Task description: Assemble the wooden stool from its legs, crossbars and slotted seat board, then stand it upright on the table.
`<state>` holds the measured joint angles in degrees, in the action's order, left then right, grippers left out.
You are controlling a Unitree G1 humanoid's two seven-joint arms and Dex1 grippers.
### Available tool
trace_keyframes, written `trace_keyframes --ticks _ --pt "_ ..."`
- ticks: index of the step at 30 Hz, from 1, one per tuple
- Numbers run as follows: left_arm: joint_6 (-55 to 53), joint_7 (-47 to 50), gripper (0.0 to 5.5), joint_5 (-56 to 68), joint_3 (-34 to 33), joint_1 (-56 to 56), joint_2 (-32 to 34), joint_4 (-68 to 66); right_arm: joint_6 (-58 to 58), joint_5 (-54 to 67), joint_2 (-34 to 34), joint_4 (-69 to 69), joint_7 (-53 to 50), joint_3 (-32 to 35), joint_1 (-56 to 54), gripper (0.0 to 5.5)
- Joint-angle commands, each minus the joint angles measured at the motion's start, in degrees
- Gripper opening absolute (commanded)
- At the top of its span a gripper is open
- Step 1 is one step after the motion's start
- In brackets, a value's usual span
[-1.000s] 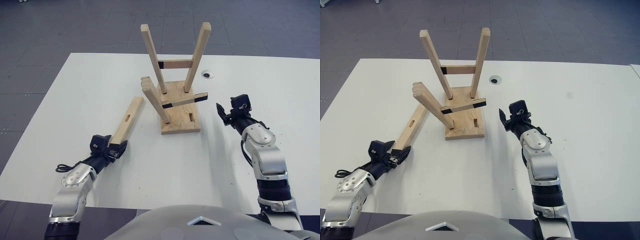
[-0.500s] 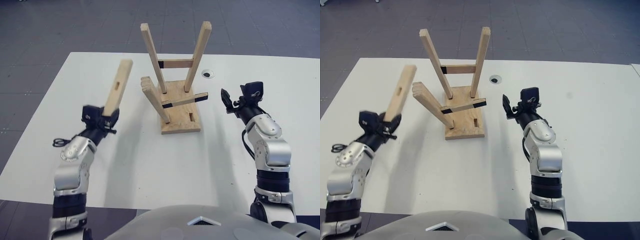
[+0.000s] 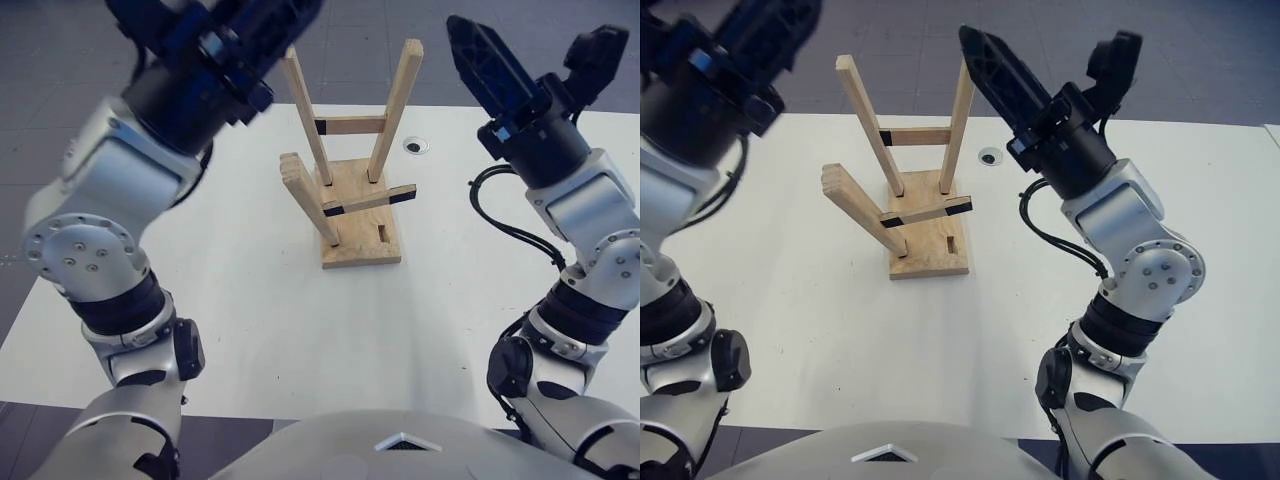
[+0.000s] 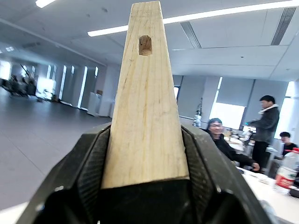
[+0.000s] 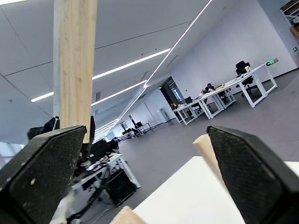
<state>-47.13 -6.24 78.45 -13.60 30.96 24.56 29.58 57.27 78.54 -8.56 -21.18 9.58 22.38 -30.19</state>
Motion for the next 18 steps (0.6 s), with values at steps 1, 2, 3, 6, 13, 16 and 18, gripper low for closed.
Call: trace_keyframes --ticks 1,2,3,6,13,16,18 --pt "-0.73 0.53 2.05 8.77 1.26 -1.59 -0.67 -0.41 -1.05 13.64 -0.40 0.11 -1.53 -2.27 -0.51 5.15" --pt "-1.17 -0.04 2.05 11.14 1.48 -1.47 -0.05 -1.13 -2.05 17.54 -1.01 0.29 -2.50 -2.52 -0.61 5.35" --pt "-1.86 -0.90 2.05 13.16 1.72 -1.28 0.97 -1.63 -2.86 20.79 -1.81 0.73 -3.39 -2.69 -0.82 5.46" --pt "-3.81 -3.36 2.05 19.07 1.95 -1.23 4.63 -2.05 -4.50 27.60 -5.02 1.88 -4.56 -3.94 -1.16 5.50" --pt "-4.63 -5.07 2.05 24.47 4.24 -3.34 9.06 -0.98 -5.90 32.69 -10.23 -0.84 -3.47 -9.29 0.82 5.50" --pt "-6.04 -6.02 2.05 26.05 4.81 -4.78 12.17 -0.68 -5.53 32.85 -12.51 -2.09 -1.73 -11.15 1.00 5.50" --pt "-6.12 -6.75 2.05 26.09 4.99 -4.98 13.51 -0.98 -5.69 32.40 -13.95 -2.19 -0.54 -11.96 0.98 5.23"
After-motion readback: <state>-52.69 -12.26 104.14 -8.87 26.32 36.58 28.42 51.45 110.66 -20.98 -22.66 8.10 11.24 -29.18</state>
